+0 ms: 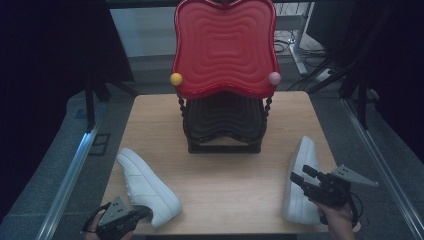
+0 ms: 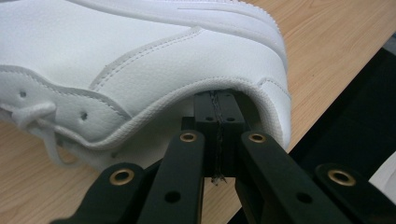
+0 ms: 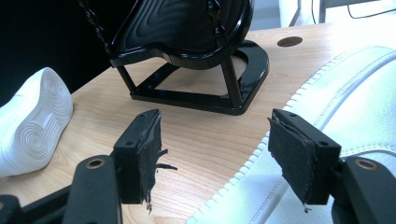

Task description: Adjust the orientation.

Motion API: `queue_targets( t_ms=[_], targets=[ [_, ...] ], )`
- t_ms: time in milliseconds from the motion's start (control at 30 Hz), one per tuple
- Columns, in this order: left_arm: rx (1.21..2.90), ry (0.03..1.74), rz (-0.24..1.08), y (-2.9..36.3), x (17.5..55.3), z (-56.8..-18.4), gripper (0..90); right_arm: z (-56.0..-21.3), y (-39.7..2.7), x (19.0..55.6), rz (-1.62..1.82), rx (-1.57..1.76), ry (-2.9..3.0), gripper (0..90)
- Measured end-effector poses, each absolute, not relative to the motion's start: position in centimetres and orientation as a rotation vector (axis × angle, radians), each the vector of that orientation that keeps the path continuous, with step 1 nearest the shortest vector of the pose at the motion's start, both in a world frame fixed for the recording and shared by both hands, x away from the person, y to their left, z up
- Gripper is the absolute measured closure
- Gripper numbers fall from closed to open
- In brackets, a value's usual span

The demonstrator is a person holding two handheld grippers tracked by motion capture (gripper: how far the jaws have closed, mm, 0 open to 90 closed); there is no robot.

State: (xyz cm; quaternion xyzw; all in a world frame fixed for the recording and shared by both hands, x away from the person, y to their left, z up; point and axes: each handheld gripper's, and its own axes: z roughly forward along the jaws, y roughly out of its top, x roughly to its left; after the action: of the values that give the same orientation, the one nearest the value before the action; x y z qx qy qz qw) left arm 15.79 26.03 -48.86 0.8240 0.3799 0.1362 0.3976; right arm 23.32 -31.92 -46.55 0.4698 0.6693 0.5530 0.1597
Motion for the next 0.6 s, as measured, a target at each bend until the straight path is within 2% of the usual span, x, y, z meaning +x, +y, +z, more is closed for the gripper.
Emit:
queue_targets(
  t_ms=[600],
  targets=[
    [2.045, 0.95, 0.318, 24.8, 18.4, -48.5, 90.0, -46.8, -32.2, 23.3, 1.576, 1.367, 1.904, 34.8]
  ],
)
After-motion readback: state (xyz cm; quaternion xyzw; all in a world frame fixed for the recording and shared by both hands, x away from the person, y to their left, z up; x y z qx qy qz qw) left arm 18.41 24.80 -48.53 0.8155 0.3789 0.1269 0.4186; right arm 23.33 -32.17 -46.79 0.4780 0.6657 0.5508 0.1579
